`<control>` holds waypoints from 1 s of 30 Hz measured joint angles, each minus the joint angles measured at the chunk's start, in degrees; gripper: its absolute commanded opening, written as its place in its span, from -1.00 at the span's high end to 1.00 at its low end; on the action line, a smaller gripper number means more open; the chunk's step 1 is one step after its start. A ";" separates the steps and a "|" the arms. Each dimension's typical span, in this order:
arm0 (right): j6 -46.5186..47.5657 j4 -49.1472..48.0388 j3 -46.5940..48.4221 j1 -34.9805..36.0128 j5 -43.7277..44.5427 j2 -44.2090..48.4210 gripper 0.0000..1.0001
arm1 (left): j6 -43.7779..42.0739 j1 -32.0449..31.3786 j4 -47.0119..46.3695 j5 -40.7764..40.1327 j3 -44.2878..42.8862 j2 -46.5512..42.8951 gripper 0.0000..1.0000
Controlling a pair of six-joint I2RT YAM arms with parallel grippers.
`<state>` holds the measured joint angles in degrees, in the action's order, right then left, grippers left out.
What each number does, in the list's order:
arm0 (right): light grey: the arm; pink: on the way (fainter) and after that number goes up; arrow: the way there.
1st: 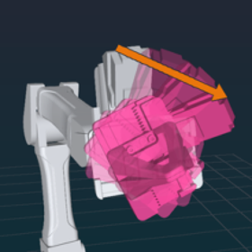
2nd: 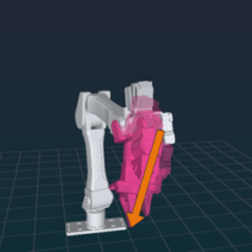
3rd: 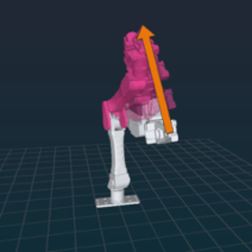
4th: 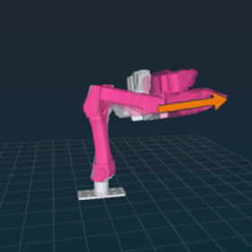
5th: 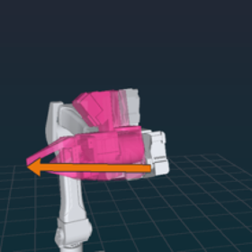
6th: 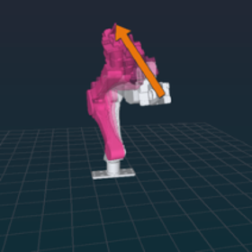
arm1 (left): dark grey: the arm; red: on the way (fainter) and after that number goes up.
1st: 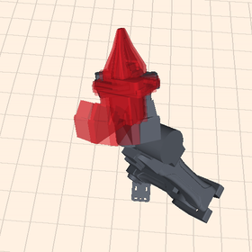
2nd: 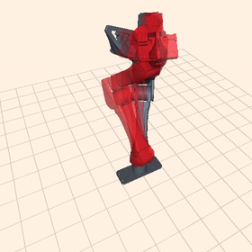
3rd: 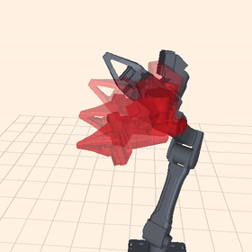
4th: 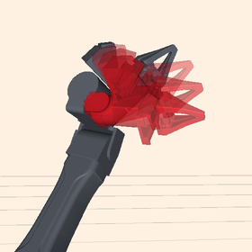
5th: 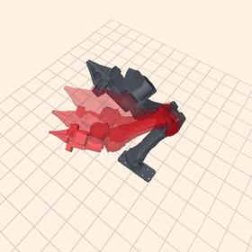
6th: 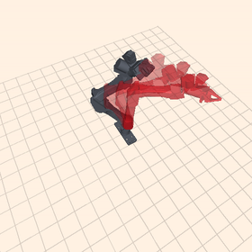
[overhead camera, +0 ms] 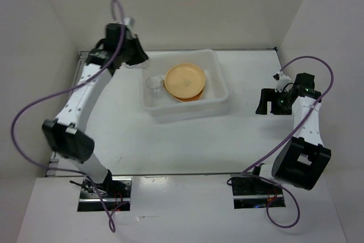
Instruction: Place the mixed dishes into the plastic bin
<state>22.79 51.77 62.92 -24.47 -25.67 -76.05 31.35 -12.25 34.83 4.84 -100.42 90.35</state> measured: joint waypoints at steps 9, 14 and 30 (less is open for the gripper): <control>0.00 -0.02 0.00 -0.83 0.00 0.00 -0.82 | -9.14 -16.59 18.43 -8.70 -6.60 20.15 1.00; 0.00 -0.04 0.00 -1.05 -0.02 0.02 -0.82 | -10.49 -15.80 18.80 -10.43 -5.86 19.87 1.00; 0.00 -0.04 -0.02 -3.28 0.00 0.02 -0.82 | -10.45 -15.80 12.72 -12.74 4.26 20.39 0.99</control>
<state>22.79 51.72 62.89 -27.75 -25.67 -76.03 20.91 -28.05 47.55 -7.90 -96.16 110.74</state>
